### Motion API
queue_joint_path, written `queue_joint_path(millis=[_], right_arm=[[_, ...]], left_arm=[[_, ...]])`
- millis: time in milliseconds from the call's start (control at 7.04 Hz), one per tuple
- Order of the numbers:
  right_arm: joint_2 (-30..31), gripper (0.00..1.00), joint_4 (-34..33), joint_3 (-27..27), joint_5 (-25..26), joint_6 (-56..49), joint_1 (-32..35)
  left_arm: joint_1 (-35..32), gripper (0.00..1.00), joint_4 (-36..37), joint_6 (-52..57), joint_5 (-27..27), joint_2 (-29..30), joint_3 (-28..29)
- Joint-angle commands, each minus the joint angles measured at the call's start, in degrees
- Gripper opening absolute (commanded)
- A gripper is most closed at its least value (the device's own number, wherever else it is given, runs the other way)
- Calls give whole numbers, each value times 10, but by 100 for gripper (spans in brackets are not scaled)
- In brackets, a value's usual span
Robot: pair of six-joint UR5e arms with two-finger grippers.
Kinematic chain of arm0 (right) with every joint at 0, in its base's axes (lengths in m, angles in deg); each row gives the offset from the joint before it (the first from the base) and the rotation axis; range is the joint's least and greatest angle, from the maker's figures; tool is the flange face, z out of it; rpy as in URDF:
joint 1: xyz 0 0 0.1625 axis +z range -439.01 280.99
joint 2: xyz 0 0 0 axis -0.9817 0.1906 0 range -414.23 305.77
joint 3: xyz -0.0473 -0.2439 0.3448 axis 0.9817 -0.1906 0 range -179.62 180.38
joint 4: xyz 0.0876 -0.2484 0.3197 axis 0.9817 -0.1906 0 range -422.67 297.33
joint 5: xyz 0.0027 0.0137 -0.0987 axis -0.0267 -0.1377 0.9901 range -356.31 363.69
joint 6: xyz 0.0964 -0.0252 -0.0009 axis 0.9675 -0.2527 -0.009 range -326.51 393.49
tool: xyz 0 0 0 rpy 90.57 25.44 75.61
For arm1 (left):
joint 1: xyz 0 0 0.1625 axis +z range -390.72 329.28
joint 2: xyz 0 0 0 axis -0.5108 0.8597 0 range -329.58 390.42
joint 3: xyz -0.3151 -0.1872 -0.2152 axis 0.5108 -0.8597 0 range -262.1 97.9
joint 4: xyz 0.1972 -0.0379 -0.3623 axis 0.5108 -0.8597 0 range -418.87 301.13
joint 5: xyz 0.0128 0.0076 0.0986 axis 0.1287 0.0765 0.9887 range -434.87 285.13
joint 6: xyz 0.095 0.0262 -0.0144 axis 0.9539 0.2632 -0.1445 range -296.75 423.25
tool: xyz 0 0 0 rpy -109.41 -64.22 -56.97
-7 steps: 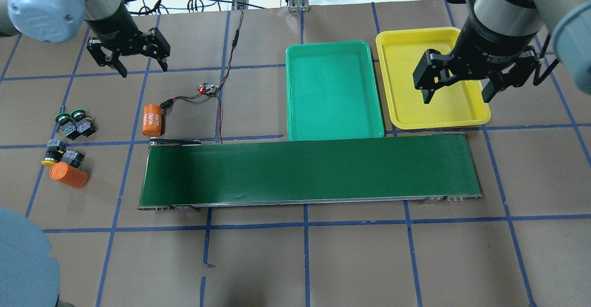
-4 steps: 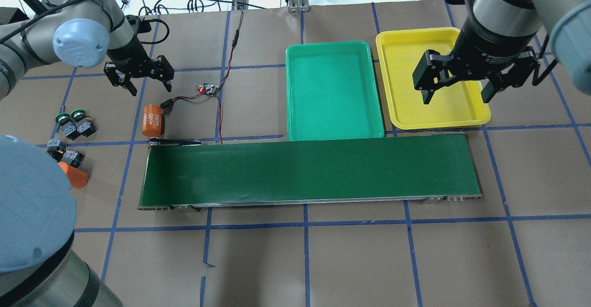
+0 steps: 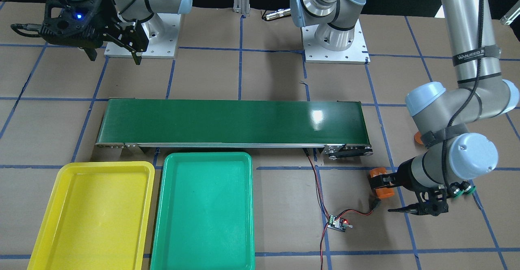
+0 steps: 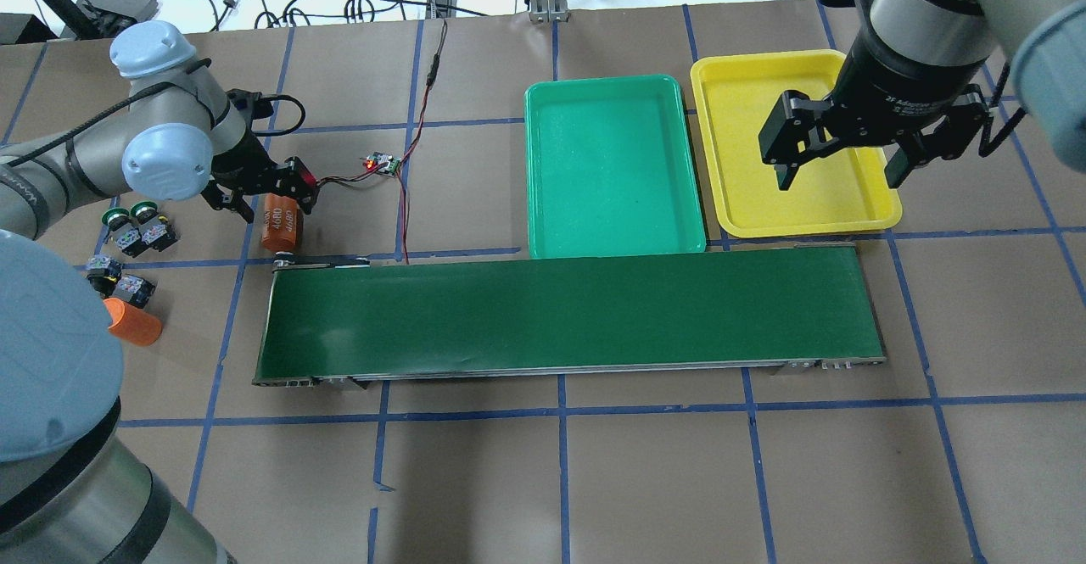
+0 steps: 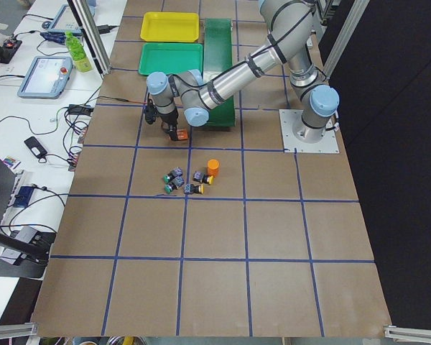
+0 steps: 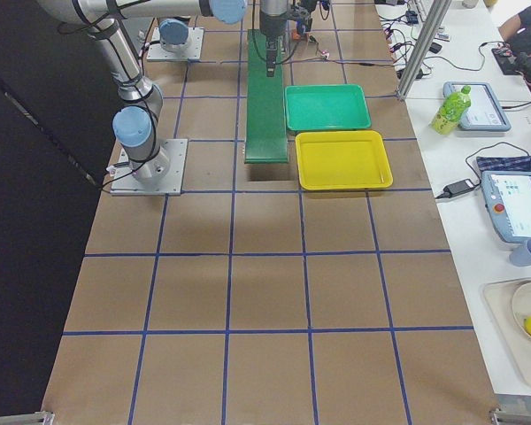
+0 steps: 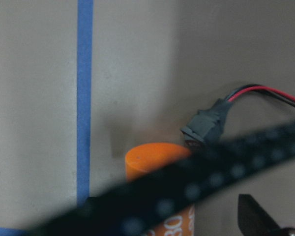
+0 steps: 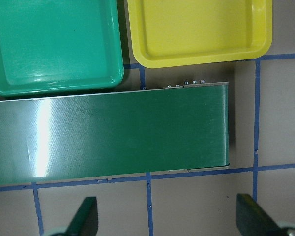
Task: Sort buttons by color to trays
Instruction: 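Grasp the orange cell with the left gripper and place it on the belt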
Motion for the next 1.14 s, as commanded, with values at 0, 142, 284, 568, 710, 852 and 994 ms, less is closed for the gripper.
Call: queue_joint_path(millis=[0,142,284,568,710,852,994], right_arm=[[0,100,0,0,0,0,0],[1,100,0,0,1,0,0],[0,100,0,0,3,0,0],[1,100,0,0,2,0,0],[1,100,-1,5,0,0,0],[2,100,-2,14,0,4,0],[2,100,-3,16,0,4,0]], left_arm=[[1,0,16,3,4,-8,-13],[0,0,14,5,4,-18,-12],[1,0,8,6,4,-25,-9],[1,0,-41,47,6,-64,14],[-3,0,-54,149,7,-89,18],[-10,0,-81,201,4,-119,18],[-32,0,-126,281,-2,-155,-1]])
